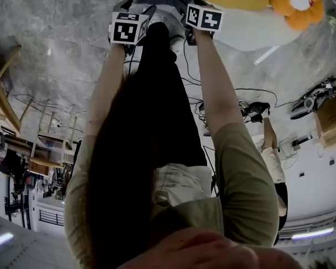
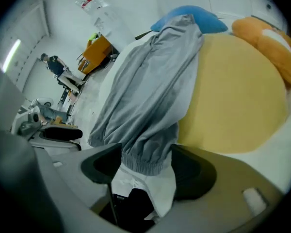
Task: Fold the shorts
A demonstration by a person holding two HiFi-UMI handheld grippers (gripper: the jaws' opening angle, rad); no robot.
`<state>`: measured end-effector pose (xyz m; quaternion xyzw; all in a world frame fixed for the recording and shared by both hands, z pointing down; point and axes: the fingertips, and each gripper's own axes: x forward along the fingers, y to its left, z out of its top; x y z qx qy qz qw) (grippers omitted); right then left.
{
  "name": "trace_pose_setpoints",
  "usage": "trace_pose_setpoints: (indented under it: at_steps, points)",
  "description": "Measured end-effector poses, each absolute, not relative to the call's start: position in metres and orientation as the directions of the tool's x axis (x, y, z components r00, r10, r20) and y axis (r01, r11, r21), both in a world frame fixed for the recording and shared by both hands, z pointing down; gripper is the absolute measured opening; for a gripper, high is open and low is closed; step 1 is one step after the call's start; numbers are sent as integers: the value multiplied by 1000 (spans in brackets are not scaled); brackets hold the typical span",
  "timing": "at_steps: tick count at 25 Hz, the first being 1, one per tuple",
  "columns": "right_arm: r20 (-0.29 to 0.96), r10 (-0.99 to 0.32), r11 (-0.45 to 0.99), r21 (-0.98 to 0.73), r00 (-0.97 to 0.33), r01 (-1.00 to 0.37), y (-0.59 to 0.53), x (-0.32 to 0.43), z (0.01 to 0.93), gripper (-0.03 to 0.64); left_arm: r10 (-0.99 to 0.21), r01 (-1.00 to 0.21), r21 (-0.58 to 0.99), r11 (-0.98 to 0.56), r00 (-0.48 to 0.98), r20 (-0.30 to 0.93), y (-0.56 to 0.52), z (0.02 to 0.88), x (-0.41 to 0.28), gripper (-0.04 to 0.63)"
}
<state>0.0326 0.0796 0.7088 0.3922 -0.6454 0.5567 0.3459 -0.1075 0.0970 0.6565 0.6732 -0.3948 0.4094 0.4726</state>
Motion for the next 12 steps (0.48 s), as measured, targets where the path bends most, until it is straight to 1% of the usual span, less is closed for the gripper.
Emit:
trace_pose_setpoints:
  at_steps: [4,6,8,10,12]
  points:
    - [921,-50,196,-370,-387,-908,89,24,716,324,-161,-930,304,-206,339,927,106,662,-107,310]
    - [940,-36,233,-323,-340,-917,94,26,720,306,-169,-933,303,-193,336,927,110,665,-108,310]
    - [941,-74,221,-308,-331,-926,98,29,717,216,-173,-935,296,-196,330,928,114,667,-110,310]
    - [927,-127,169,-330,-352,-929,101,34,712,132,-175,-934,288,-210,325,929,116,668,-112,310]
    - [896,-171,112,-395,-409,-912,107,37,706,91,-171,-934,283,-219,323,931,118,669,-115,310]
